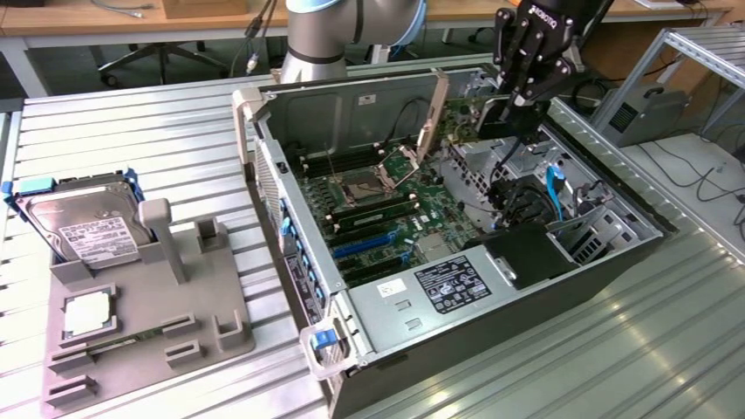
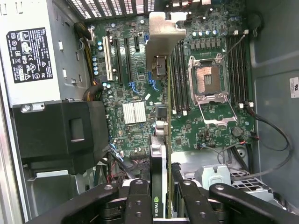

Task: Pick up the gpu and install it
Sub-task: 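Insert the gpu into the slot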

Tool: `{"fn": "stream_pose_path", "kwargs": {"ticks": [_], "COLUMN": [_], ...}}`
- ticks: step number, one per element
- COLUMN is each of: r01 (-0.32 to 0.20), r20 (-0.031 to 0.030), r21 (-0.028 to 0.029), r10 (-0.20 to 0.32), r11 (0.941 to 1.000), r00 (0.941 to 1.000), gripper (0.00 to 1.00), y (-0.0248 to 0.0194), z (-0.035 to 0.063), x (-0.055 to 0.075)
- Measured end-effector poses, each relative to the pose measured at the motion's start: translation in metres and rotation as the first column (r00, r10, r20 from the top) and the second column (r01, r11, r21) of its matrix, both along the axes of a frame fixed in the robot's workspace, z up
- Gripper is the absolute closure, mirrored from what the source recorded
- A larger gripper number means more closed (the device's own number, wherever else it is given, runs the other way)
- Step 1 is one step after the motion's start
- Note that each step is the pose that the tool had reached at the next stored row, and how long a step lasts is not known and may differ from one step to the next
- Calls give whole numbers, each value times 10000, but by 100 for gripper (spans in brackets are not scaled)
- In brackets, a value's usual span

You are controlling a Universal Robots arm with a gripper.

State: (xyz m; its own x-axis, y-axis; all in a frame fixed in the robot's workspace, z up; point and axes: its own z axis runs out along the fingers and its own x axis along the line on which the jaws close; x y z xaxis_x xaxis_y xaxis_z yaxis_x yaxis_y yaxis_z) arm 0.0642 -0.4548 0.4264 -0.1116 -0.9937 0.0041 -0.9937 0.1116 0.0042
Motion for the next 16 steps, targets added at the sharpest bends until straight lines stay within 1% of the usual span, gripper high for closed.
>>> {"fn": "stream_pose_path", "kwargs": {"ticks": [5,10,16], "r01": [0,0,-9], "r20": [0,0,0], "r21": [0,0,0], "r10": [0,0,9], "r11": [10000,10000,10000], "r00": [10000,10000,10000], "gripper": [73,73,73], "y": [0,0,0], "z": [-72,-219,-324], "x": [0,0,0]}}
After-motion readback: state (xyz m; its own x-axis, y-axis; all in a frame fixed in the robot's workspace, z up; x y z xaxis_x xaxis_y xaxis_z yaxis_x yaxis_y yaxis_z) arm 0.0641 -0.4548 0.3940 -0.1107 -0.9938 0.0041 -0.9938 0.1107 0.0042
